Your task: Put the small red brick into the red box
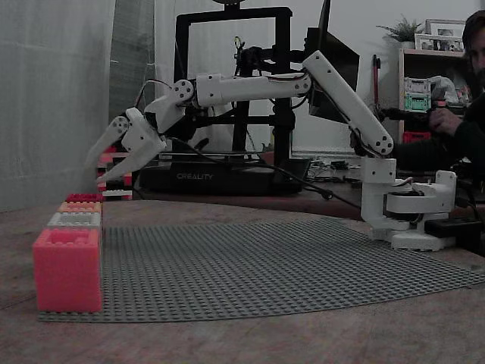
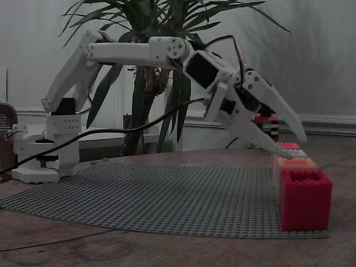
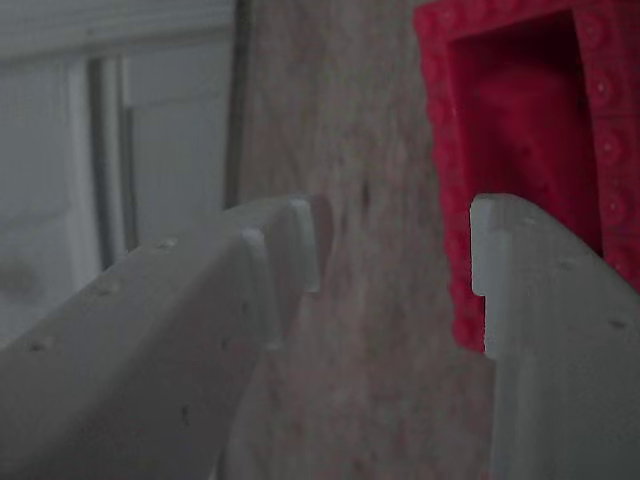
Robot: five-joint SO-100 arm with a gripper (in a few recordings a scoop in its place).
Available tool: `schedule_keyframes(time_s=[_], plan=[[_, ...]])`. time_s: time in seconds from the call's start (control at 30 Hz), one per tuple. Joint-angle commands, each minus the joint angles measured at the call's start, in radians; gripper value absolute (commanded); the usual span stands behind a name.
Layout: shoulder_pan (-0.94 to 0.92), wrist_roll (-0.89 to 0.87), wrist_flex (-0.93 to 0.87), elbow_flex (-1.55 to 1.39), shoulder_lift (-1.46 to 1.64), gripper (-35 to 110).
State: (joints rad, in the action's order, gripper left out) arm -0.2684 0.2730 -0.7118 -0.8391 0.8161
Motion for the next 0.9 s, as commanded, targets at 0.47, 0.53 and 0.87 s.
schedule_keyframes(time_s=[0.47, 0.53, 0.87], plan=[[0.15, 0.04, -0.008, -0.969, 1.081, 0], [0.181, 0.041, -0.043, -1.17, 1.246, 0], [0.236, -0.071, -0.411, -1.805, 1.939, 0]])
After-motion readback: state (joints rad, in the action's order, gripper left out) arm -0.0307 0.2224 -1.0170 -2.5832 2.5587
